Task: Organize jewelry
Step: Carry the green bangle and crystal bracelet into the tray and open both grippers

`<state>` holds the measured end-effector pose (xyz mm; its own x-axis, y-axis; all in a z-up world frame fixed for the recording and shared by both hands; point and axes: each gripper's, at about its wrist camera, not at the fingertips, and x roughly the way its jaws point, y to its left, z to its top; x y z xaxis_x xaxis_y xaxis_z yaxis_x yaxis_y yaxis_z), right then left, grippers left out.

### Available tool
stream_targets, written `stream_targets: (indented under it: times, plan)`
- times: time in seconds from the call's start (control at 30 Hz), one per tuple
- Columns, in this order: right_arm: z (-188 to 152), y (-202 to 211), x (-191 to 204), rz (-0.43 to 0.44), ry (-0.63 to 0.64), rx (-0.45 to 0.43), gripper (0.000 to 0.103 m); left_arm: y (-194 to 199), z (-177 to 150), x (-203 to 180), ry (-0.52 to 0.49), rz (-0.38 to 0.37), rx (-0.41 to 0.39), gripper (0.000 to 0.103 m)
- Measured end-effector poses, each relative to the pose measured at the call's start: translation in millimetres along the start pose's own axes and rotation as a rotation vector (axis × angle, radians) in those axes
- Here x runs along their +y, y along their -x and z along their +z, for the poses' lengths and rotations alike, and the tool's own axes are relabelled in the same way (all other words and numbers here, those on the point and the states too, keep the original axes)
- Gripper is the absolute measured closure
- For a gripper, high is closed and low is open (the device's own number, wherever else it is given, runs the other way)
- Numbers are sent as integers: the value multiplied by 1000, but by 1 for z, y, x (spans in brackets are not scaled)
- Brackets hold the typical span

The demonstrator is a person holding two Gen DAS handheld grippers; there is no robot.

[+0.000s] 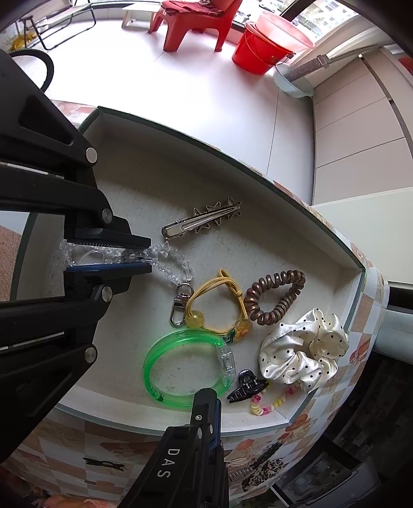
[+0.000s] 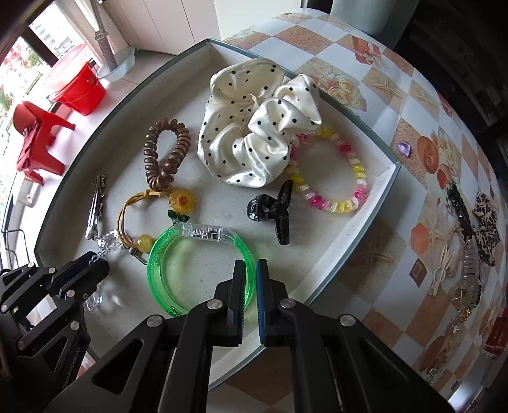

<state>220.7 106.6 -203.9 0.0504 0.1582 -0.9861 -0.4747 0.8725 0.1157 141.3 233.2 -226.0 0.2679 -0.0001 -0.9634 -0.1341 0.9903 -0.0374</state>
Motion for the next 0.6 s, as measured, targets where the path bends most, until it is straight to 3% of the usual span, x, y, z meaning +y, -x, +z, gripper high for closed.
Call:
stream_targets:
  times: [0.43, 0.5, 0.57, 0.6]
  plan:
    - [-14, 1, -19, 47, -33, 7, 95, 0, -1, -8, -3, 22, -8, 92]
    - [-15, 1, -21, 60, -36, 10, 90, 0, -1, -8, 0, 23, -9, 92]
    - [-14, 0, -23, 62, -37, 6, 72, 1, -2, -8, 2, 29, -10, 92]
    - [-15, 2, -24, 70, -35, -2, 71, 1, -2, -8, 3, 33, -11, 92]
